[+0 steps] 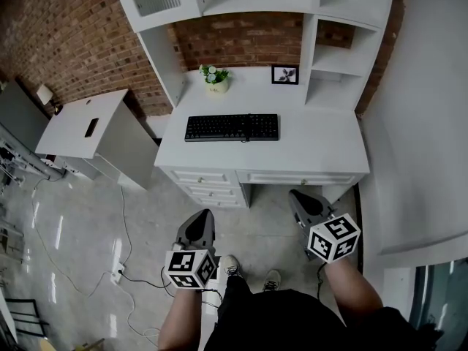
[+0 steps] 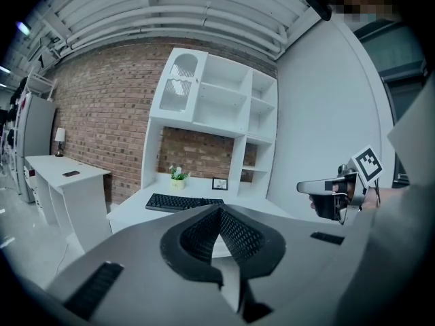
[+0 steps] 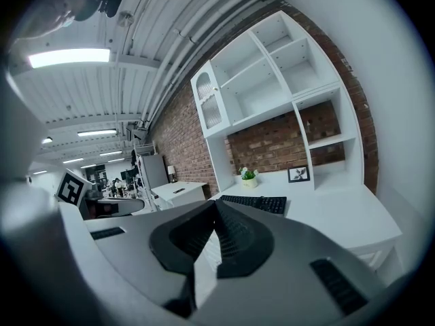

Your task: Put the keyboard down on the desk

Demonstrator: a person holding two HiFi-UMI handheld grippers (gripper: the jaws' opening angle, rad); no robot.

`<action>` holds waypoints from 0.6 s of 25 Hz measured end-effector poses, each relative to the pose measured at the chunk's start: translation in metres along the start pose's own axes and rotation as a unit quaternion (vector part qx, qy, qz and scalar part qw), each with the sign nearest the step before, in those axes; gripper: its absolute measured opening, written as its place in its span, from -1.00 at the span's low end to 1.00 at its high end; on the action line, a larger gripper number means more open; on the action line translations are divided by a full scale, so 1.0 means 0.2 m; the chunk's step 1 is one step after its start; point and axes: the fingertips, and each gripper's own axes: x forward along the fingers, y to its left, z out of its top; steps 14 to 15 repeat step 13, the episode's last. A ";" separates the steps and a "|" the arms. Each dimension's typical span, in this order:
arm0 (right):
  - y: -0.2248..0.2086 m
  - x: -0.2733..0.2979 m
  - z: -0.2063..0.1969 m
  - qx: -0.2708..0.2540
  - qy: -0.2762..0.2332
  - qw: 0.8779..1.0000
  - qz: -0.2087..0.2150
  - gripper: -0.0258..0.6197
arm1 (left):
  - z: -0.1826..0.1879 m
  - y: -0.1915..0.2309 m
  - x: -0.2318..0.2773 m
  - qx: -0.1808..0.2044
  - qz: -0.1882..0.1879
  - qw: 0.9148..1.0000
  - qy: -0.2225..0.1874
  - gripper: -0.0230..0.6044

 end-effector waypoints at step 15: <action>-0.04 -0.05 -0.01 0.001 0.000 1.000 -0.003 -0.87 | -0.03 -0.06 0.03 -0.002 -0.005 1.000 0.002 -0.87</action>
